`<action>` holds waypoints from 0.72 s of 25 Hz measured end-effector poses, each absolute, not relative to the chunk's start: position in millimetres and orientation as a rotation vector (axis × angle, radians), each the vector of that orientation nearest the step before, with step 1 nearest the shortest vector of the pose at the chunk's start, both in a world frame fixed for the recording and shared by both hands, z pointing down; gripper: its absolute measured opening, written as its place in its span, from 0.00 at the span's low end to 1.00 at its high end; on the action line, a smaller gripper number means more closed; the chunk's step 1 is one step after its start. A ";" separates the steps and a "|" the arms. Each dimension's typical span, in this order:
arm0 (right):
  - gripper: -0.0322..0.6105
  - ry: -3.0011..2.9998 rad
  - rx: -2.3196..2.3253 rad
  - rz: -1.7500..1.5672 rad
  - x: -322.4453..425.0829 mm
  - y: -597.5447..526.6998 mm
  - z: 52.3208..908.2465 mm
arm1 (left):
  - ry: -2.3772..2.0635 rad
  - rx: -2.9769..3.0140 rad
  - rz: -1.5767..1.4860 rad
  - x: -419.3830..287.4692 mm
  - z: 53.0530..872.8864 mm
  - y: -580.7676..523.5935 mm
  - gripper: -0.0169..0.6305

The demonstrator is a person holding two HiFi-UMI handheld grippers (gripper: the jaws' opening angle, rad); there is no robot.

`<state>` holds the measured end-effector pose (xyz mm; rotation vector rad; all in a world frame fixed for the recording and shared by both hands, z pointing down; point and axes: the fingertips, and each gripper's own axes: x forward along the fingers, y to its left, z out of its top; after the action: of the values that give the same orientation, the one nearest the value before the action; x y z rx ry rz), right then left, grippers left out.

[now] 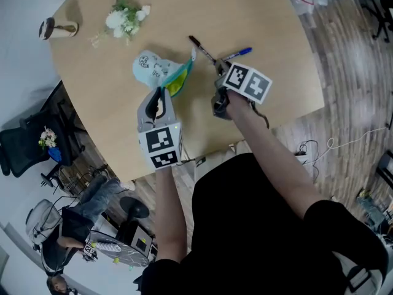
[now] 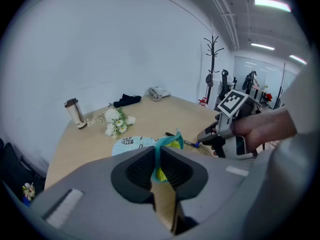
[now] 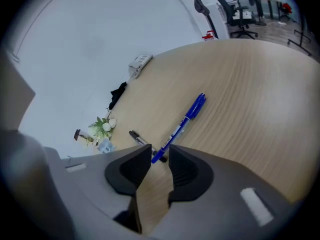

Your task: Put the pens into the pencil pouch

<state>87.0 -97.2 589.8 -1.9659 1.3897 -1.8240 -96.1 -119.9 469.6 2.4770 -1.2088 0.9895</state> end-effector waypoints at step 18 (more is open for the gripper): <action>0.18 1.262 -1.961 -1.869 86.3 -105.8 603.4 | -1.242 2.460 0.992 -103.0 469.4 -121.8 0.08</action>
<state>86.3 -105.8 603.4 -1.9609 1.2618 -1.8694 -103.0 -121.8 469.4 2.4598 -1.2416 0.9917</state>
